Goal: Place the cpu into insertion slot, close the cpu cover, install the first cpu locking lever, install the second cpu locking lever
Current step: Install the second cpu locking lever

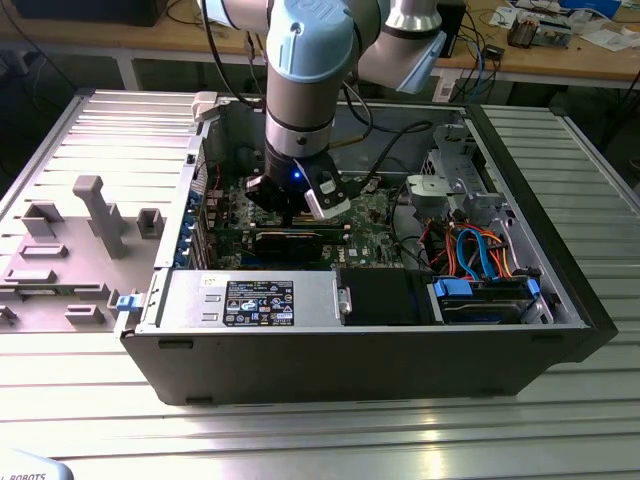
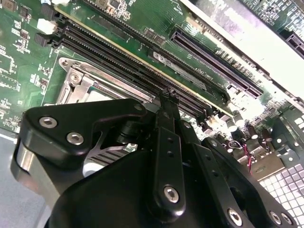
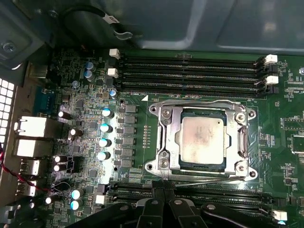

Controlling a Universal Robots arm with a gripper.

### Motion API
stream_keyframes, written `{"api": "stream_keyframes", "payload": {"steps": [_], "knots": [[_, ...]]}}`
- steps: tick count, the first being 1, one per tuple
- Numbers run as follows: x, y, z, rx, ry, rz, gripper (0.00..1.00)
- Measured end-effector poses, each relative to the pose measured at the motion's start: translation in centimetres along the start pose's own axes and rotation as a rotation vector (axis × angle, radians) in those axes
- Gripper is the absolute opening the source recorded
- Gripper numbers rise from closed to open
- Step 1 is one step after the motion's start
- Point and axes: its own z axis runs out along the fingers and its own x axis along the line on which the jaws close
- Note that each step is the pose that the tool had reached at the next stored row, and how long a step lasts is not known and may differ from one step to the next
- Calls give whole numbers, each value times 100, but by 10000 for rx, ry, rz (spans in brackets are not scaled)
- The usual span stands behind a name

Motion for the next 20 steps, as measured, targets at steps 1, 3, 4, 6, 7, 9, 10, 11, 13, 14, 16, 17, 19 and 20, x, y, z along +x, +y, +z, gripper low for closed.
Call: {"api": "stream_keyframes", "payload": {"steps": [1,3,4,6,7,9,10,11,13,14,16,17,19,20], "knots": [[0,0,0,-4,0,0,11],[0,0,0,-9,0,-1,11],[0,0,0,-10,0,-1,11],[0,0,0,-12,0,-1,11],[0,0,0,-14,0,0,11],[0,0,0,-18,0,-1,11],[1,-1,-1,-28,0,-2,11],[3,0,0,-43,-2,-4,11],[13,0,2,-64,-3,-4,11],[24,0,3,-75,-3,-5,11],[59,3,10,-110,-7,-7,11],[59,2,12,-117,-6,-8,11],[60,2,17,-163,-6,-9,11],[60,1,22,-197,-9,-12,11]]}}
